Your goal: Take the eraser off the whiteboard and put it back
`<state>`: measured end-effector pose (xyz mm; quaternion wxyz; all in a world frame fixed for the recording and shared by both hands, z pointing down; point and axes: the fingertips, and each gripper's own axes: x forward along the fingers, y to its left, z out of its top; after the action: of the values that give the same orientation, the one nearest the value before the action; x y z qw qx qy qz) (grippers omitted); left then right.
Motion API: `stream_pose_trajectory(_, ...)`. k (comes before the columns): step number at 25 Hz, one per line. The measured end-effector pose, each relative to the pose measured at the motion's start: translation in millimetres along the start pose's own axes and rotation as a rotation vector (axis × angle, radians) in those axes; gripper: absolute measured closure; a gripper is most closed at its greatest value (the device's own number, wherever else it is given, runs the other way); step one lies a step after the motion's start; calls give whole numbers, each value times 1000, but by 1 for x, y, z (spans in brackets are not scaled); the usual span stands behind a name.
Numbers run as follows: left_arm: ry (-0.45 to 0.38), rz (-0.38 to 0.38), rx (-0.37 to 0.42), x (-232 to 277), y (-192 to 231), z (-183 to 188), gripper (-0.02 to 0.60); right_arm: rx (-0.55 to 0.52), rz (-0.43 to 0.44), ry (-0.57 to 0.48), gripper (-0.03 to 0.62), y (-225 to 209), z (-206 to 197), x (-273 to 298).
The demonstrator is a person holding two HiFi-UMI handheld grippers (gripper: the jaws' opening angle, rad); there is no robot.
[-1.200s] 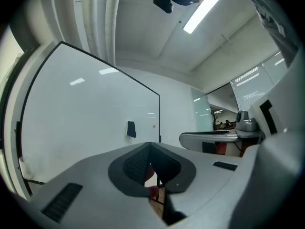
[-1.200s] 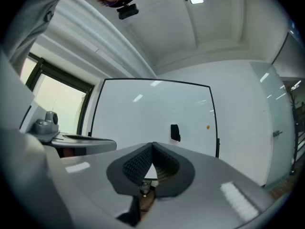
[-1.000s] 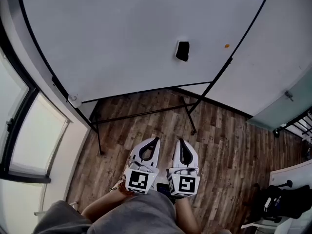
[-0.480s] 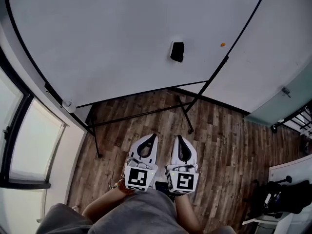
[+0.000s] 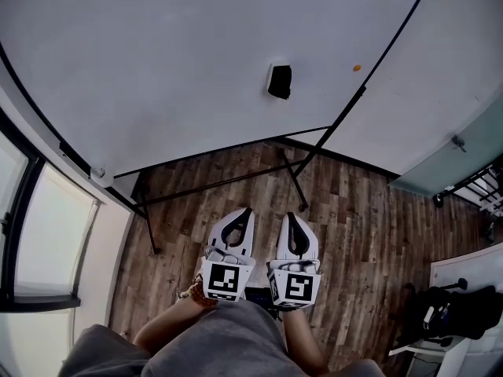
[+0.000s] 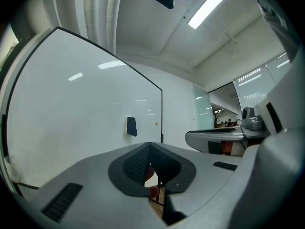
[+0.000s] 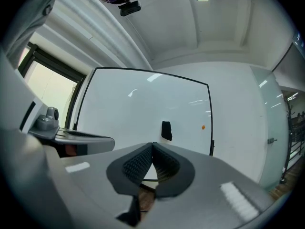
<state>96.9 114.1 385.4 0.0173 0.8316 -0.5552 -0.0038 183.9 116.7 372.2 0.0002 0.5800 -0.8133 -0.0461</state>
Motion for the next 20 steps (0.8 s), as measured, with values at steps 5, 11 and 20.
stream_pose_trajectory(5, 14, -5, -7, 12, 6, -4, 575, -4, 11, 15, 583, -1, -3, 16)
stream_pose_trajectory(11, 9, 11, -19, 32, 20, -4, 575, -22, 25, 17, 583, -4, -2, 36)
stream_pose_trajectory(20, 17, 19, -38, 63, 37, -6, 575, -46, 31, 35, 583, -10, -5, 69)
